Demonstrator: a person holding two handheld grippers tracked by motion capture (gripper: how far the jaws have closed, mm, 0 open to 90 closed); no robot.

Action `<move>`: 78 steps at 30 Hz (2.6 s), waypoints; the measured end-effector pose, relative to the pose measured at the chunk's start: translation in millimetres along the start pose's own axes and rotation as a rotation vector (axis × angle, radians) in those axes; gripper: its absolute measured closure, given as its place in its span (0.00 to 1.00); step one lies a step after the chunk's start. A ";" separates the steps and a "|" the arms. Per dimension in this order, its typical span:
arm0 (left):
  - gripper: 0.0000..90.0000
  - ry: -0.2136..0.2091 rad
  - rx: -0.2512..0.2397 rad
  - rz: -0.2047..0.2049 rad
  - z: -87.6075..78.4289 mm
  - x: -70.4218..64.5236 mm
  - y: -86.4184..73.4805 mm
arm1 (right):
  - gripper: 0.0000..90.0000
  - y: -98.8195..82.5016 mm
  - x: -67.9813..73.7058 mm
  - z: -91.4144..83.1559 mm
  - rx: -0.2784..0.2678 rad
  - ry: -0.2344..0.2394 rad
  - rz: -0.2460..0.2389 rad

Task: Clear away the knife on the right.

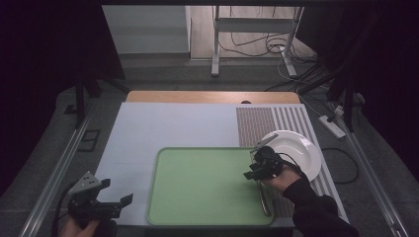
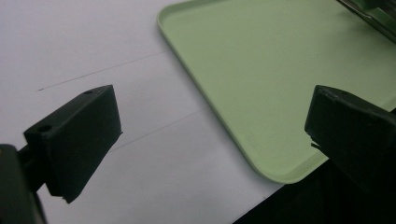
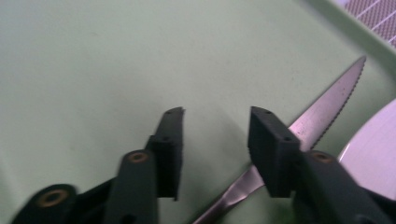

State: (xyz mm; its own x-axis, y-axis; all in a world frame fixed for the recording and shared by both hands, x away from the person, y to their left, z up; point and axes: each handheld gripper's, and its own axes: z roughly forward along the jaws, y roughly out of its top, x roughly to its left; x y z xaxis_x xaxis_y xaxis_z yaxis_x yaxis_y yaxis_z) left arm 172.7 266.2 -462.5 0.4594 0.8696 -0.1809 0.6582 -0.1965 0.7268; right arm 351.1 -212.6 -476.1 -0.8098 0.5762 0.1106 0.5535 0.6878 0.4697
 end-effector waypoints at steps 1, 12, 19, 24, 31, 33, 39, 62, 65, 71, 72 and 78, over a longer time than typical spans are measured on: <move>0.04 0.000 0.000 0.000 0.0 0.0 0.0 | 0.50 0.0 0.7 -2.1 -0.014 0.000 0.006; 0.04 0.000 -0.001 -0.002 0.0 0.3 -0.1 | 0.16 -10.3 -1.2 -24.1 -0.098 -0.011 0.064; 0.04 0.000 0.000 -0.002 0.0 0.2 -0.1 | 0.08 -25.7 -5.7 -36.3 -0.132 -0.049 0.090; 0.04 0.000 0.000 -0.002 0.0 0.2 -0.1 | 0.04 -37.3 -6.8 -45.7 -0.154 -0.070 0.109; 0.04 0.000 0.000 -0.003 0.2 0.2 0.0 | 0.00 -55.5 -8.1 -59.2 -0.186 -0.107 0.144; 0.04 0.000 0.000 -0.003 0.1 0.2 0.0 | 0.00 -60.0 -8.5 -62.4 -0.199 -0.115 0.161; 0.04 0.001 0.000 -0.003 0.2 0.1 0.0 | 0.00 -74.0 -8.4 -70.8 -0.215 -0.153 0.189; 0.04 0.001 0.001 -0.006 0.3 0.2 0.1 | 0.00 -103.4 -6.6 -90.9 -0.262 -0.207 0.238; 0.04 0.001 0.002 -0.007 0.3 0.3 0.2 | 0.00 -106.4 -6.1 -92.2 -0.266 -0.215 0.245; 0.04 0.001 0.002 -0.008 0.4 0.4 0.2 | 0.00 -111.1 -4.7 -95.4 -0.277 -0.229 0.247; 0.04 0.001 0.002 -0.008 0.4 0.4 0.2 | 0.00 -111.7 -4.4 -95.8 -0.278 -0.231 0.247; 0.04 0.001 0.002 -0.009 0.4 0.4 0.2 | 0.00 -115.5 -2.8 -97.8 -0.279 -0.245 0.250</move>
State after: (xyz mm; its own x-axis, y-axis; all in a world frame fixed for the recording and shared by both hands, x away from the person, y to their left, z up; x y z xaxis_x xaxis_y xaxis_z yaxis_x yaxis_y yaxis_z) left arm 173.3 266.3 -462.7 0.4531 0.8718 -0.1863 0.6634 -0.1902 0.7237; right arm 270.5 -336.8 -445.0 -0.5692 0.8203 0.0557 0.6256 0.3881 0.6767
